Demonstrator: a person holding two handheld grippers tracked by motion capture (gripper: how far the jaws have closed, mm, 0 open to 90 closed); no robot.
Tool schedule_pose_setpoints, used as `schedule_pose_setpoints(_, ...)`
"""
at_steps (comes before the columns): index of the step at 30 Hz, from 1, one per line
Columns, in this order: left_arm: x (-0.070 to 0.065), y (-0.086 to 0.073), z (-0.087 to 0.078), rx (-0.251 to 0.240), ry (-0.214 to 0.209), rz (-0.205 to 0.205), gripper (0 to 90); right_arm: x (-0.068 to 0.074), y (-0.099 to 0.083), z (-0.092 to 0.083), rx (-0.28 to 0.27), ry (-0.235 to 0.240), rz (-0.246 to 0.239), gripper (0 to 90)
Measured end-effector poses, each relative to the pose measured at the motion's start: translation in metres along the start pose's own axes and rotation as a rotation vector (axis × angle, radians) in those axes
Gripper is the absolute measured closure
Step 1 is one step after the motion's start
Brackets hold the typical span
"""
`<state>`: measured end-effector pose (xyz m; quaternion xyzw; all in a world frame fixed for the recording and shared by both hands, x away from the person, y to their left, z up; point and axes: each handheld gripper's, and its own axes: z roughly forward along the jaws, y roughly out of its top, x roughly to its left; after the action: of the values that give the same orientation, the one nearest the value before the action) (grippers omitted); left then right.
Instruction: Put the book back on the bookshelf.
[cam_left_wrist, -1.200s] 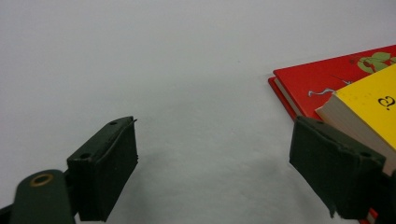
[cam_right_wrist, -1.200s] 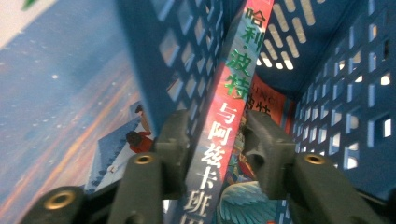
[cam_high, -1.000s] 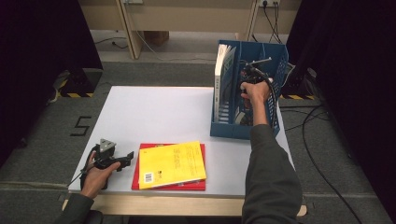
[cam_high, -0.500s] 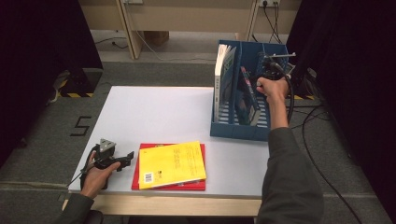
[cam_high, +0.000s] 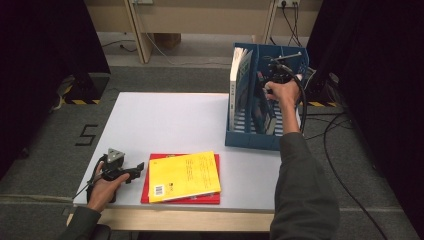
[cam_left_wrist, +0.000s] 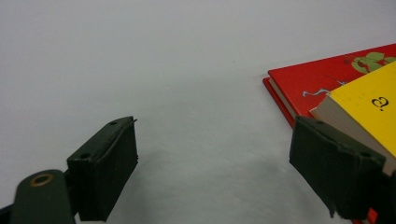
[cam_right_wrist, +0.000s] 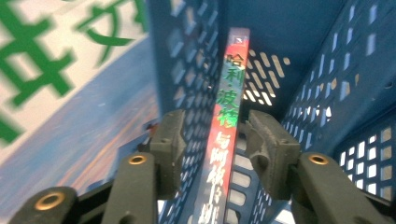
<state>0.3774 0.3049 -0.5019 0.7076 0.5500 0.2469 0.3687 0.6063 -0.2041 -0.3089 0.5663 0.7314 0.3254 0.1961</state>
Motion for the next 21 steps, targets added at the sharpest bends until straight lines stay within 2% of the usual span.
schedule_pose_setpoints(2,0.000,0.000,0.000,0.000,-0.002,-0.001,14.5,0.000,0.001,0.004,0.007,-0.003,0.010,54.4)
schedule_pose_setpoints(4,0.001,0.000,0.000,0.002,-0.003,-0.004,14.5,-0.001,0.003,0.017,0.024,0.015,0.016,51.0)
schedule_pose_setpoints(6,0.001,0.000,0.000,0.002,-0.003,-0.002,14.5,-0.002,0.003,0.020,0.032,0.001,0.008,51.1)
schedule_pose_setpoints(7,0.001,0.000,0.000,0.001,-0.003,-0.002,14.6,-0.004,0.006,0.026,0.056,-0.018,0.000,59.3)
schedule_pose_setpoints(8,0.001,0.000,-0.001,0.000,-0.003,-0.002,14.6,-0.004,0.006,0.026,0.056,-0.018,0.000,59.3)
schedule_pose_setpoints(9,0.001,0.000,-0.001,0.000,-0.003,-0.003,14.6,-0.005,0.009,0.027,0.074,-0.029,-0.005,64.0)
schedule_pose_setpoints(12,0.001,0.000,-0.001,-0.001,-0.005,0.000,14.5,-0.007,0.011,0.026,0.090,-0.025,-0.018,66.3)
schedule_pose_setpoints(13,0.000,0.000,-0.001,-0.001,-0.006,0.001,14.5,-0.008,0.011,0.025,0.083,-0.022,-0.010,66.9)
schedule_pose_setpoints(14,0.000,0.000,-0.001,-0.001,-0.004,0.001,14.5,-0.005,0.012,0.023,0.067,-0.045,-0.021,65.1)
schedule_pose_setpoints(15,0.000,0.000,0.000,-0.001,-0.002,0.000,14.5,-0.005,0.012,0.023,0.067,-0.045,-0.021,65.1)
schedule_pose_setpoints(16,0.000,0.000,0.000,-0.001,-0.001,0.000,14.5,-0.003,0.012,0.026,0.096,-0.064,-0.030,65.3)
schedule_pose_setpoints(18,0.000,0.000,-0.001,-0.001,-0.003,0.001,14.5,-0.002,0.012,0.028,0.113,-0.079,-0.029,66.8)
schedule_pose_setpoints(19,0.000,0.000,-0.001,-0.001,-0.003,0.001,14.5,0.001,0.012,0.029,0.126,-0.114,-0.047,66.0)
schedule_pose_setpoints(21,0.000,0.000,0.000,-0.001,-0.002,-0.001,14.5,0.005,0.013,0.031,0.138,-0.114,-0.034,65.6)
